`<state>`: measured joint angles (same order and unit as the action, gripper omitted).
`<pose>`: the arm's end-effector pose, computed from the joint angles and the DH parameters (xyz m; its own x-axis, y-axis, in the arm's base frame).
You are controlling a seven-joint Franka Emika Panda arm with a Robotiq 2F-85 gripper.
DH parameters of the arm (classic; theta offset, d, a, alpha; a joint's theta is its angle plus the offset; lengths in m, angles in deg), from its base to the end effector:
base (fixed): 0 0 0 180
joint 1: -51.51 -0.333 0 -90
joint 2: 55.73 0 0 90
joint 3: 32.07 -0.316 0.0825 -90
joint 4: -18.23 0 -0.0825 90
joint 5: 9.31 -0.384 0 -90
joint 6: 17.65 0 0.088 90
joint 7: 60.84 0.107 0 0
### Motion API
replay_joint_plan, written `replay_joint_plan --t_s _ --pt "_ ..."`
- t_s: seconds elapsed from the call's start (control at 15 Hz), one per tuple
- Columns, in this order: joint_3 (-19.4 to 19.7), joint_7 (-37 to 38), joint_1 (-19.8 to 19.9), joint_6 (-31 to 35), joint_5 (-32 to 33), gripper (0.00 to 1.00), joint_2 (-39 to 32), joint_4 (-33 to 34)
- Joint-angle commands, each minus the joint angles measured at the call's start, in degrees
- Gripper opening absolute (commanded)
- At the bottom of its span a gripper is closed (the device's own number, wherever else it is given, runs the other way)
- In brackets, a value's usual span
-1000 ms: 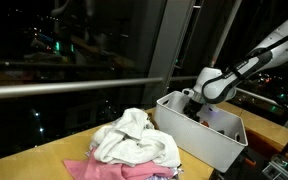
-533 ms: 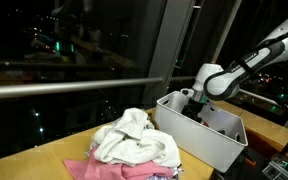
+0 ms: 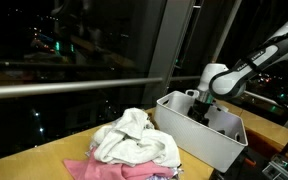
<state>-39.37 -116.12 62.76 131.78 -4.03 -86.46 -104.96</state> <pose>0.5544 -0.0338 0.1427 0.5715 0.8204 -0.0207 0.8176 -0.5713 -0.0721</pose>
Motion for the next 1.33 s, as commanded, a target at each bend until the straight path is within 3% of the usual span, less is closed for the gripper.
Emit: replay_joint_plan --t_s 0.0,0.6,0.67,0.8,1.27 --pt "2.2 -2.0 1.0 0.0 0.7 1.0 -0.4 -1.9" --pt "2.8 -1.9 0.8 -0.1 0.4 0.99 -1.8 -3.1" --pt "2.8 -2.0 0.9 0.1 0.3 0.75 -1.9 -3.0" --pt "2.6 -2.3 1.2 0.5 0.2 0.74 -1.9 -3.2" --pt "2.3 -2.3 1.3 0.5 -0.2 0.23 -1.9 -3.2"
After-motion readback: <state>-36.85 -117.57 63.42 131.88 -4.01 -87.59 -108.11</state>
